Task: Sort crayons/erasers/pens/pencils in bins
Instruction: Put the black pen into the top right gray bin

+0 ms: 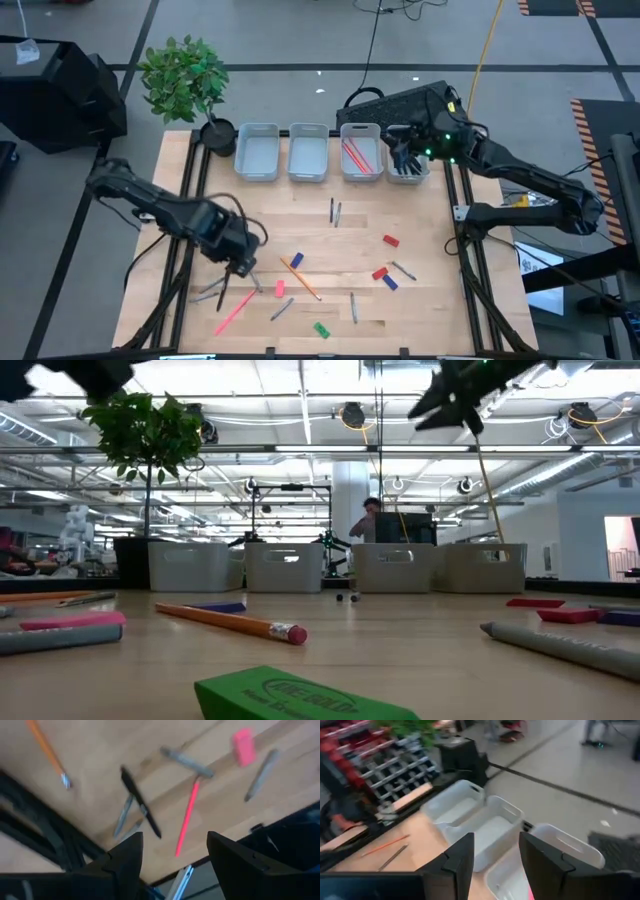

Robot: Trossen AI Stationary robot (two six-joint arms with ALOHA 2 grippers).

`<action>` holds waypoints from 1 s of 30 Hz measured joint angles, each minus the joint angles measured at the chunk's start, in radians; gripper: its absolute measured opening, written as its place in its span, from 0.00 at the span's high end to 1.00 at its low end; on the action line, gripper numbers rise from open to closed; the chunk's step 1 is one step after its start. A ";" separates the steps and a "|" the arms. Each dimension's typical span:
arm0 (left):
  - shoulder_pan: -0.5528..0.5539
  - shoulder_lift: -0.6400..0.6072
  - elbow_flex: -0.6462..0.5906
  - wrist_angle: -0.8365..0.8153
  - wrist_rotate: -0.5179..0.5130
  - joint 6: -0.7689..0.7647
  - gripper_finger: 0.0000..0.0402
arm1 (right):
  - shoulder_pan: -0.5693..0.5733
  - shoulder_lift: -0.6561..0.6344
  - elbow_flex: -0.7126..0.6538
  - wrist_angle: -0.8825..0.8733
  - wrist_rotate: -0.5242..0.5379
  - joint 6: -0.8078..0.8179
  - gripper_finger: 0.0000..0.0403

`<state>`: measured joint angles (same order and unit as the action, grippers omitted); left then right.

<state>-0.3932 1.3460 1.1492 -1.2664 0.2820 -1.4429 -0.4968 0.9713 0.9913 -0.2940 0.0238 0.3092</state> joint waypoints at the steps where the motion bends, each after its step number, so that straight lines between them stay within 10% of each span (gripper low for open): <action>1: -0.014 0.020 0.000 -0.001 0.002 -0.033 0.44 | 0.018 -0.005 0.000 0.007 -0.001 -0.018 0.63; 30: -0.074 0.101 -0.516 0.552 0.094 -0.227 0.45 | 0.335 -0.093 0.000 0.079 -0.072 -0.139 0.63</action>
<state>-0.4667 1.4475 0.6331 -0.7145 0.3762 -1.6698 -0.1616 0.8783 0.9909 -0.2146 -0.0483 0.1699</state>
